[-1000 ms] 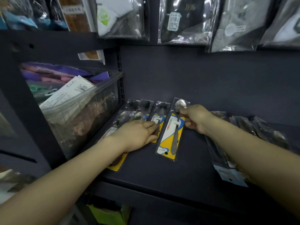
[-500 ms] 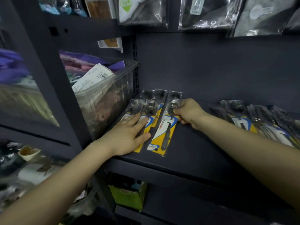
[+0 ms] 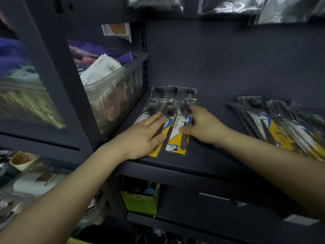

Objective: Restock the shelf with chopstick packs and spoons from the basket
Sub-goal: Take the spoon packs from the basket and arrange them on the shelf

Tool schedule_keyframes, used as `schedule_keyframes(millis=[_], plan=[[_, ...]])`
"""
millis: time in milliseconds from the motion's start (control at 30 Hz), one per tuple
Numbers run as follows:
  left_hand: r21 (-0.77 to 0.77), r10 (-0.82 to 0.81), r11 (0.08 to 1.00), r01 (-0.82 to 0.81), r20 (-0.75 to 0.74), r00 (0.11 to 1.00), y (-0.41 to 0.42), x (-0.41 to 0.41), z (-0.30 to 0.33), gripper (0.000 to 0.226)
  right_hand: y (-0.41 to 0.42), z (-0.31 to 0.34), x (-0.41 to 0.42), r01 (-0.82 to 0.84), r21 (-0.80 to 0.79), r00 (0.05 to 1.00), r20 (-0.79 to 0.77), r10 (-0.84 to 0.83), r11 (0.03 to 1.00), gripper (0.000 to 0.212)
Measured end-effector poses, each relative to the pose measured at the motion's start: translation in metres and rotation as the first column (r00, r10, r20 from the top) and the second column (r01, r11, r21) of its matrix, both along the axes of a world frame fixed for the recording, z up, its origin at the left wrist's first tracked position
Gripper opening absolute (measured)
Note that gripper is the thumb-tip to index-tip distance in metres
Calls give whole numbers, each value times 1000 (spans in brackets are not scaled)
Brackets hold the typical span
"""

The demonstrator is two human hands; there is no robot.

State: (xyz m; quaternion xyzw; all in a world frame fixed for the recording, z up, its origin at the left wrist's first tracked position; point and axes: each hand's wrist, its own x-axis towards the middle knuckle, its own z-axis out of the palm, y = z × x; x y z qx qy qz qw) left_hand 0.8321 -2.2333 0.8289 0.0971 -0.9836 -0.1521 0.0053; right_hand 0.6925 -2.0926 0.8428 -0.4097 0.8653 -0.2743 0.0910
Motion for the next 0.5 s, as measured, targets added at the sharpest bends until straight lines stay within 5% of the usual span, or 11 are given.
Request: schedule_keyframes(millis=[167, 267, 500], plan=[[47, -30, 998, 32, -50, 998, 8, -2, 8, 59, -2, 9, -9, -51, 16, 971, -234, 53, 999, 40], [-10, -124, 992, 123, -25, 992, 17, -9, 13, 73, -9, 25, -41, 64, -92, 977, -196, -81, 994, 38], [-48, -113, 992, 115, 42, 993, 10, -7, 2, 94, -25, 13, -56, 5, -12, 984, -180, -7, 1000, 36]])
